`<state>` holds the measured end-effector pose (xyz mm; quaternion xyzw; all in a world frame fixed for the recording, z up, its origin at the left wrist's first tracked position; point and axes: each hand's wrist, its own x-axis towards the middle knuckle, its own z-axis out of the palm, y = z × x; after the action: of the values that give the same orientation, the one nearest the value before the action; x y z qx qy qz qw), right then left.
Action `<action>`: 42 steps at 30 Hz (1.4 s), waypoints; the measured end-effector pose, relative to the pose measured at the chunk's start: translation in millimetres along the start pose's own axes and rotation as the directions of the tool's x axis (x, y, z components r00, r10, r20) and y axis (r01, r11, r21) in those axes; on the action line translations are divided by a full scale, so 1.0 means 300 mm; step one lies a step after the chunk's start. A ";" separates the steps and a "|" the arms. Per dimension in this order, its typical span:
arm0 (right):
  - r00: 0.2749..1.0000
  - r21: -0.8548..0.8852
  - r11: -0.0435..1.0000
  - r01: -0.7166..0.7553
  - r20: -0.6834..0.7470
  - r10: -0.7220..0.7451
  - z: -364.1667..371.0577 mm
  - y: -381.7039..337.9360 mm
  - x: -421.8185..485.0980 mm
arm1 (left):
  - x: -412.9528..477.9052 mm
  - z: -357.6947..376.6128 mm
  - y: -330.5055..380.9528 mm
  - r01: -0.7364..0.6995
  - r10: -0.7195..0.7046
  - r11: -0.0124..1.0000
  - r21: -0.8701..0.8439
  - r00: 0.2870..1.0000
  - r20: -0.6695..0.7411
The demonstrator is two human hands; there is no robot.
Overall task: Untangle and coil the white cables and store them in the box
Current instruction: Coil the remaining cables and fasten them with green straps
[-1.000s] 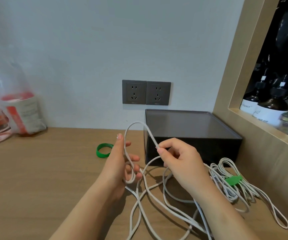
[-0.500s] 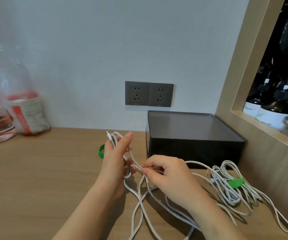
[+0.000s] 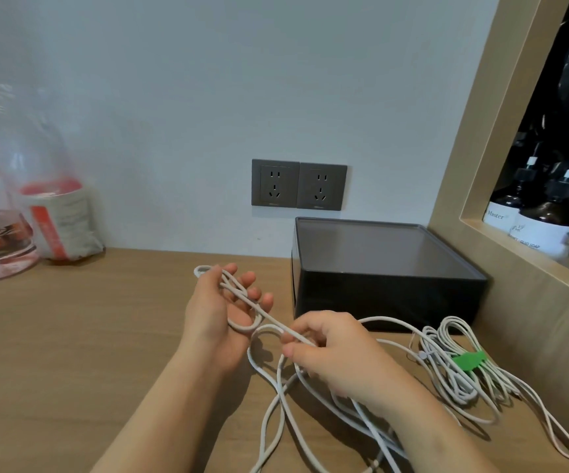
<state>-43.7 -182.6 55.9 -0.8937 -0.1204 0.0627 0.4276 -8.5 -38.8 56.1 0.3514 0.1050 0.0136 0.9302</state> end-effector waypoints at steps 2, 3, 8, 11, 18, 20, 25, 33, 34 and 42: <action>0.978 0.088 0.986 -0.139 0.167 0.123 -0.026 -0.001 -0.009 | 0.011 -0.005 0.007 0.038 -0.038 0.996 -0.085 0.999 0.008; 0.959 0.122 0.974 -0.189 0.235 0.157 -0.037 0.001 -0.013 | 0.014 -0.007 0.008 0.061 -0.059 0.993 -0.106 0.998 0.022; 0.900 0.202 0.918 -0.341 0.351 0.257 -0.073 0.020 -0.049 | 0.008 -0.003 0.015 0.081 -0.075 0.987 -0.136 0.996 0.044; 0.918 0.248 0.897 -0.365 0.258 0.302 -0.107 0.034 -0.103 | -0.003 0.012 0.030 0.047 -0.043 0.993 -0.110 0.999 0.032; 0.931 0.197 0.949 -0.248 -0.222 0.289 -0.305 -0.012 -0.149 | -0.092 0.194 0.113 -0.088 0.070 0.978 0.189 0.993 0.098; 0.918 0.236 0.955 -0.178 -0.310 0.248 -0.364 -0.059 -0.145 | -0.120 0.251 0.129 -0.162 0.125 0.947 0.278 0.982 0.145; 0.859 0.208 0.977 -0.035 -0.494 0.136 -0.479 -0.200 -0.155 | -0.173 0.342 0.166 -0.241 0.171 0.905 0.350 0.961 0.220; 0.753 -0.021 0.950 0.311 -0.604 -0.260 -0.671 -0.506 -0.230 | -0.284 0.486 0.253 -0.225 0.140 0.953 0.203 0.921 0.364; 0.734 -0.063 0.942 0.330 -0.610 -0.298 -0.672 -0.514 -0.239 | -0.297 0.497 0.255 -0.248 0.154 0.946 0.207 0.910 0.385; 0.800 -0.052 0.991 0.123 -0.586 -0.130 -0.517 -0.299 -0.240 | -0.299 0.370 0.146 -0.204 0.058 0.904 0.375 0.929 0.366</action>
<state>-94.3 -263.7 223.7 -0.8616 -0.0419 -0.2458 0.4421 -71.2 -86.8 182.7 0.5403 -0.0837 -0.0070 0.8373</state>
